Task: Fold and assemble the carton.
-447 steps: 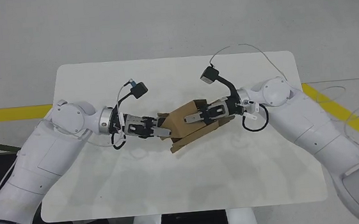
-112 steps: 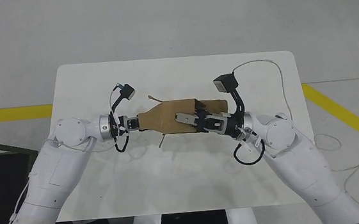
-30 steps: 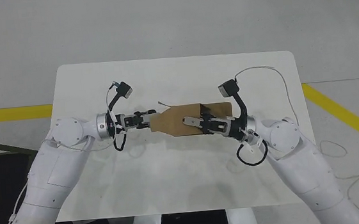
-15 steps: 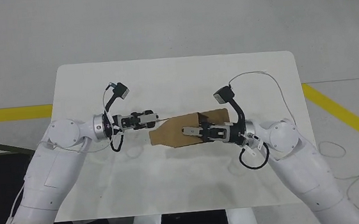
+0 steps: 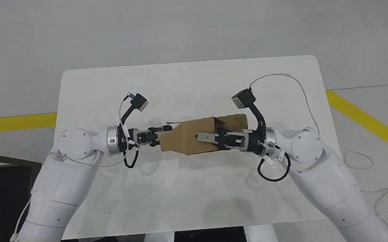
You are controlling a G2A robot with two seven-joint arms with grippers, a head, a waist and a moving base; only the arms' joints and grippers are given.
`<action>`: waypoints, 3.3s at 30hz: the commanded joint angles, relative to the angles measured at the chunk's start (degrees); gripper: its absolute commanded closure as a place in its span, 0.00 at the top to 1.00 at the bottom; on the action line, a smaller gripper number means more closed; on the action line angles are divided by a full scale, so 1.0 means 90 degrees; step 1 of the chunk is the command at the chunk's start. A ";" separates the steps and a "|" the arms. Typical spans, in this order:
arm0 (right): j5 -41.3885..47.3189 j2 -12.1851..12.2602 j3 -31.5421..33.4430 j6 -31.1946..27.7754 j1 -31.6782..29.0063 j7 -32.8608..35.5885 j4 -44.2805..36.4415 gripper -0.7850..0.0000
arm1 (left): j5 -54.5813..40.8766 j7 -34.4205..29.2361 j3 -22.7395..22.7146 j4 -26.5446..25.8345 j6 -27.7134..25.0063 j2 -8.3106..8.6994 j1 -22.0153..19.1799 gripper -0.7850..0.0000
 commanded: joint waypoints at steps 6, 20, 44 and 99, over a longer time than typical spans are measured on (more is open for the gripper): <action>-0.0213 0.0001 -0.0009 0.0107 0.0034 -0.0091 0.0062 0.00 | -0.0135 0.0176 -0.0284 0.0039 -0.0137 0.0038 0.0034 1.00; -0.0155 -0.0043 -0.0264 0.0039 0.0189 0.0115 0.0053 0.00 | 0.0313 0.0484 -0.0311 0.0194 -0.0162 0.0052 0.0065 1.00; -0.0121 -0.0076 -0.0300 -0.0039 0.0245 -0.0051 0.0060 0.00 | 0.0157 0.0168 0.0039 0.0123 -0.0181 -0.0011 -0.0044 1.00; -0.0691 -0.0005 0.0020 0.0330 0.0088 -0.0564 -0.0327 0.00 | 0.0148 -0.0121 -0.0158 0.0185 0.0180 0.0080 0.0004 1.00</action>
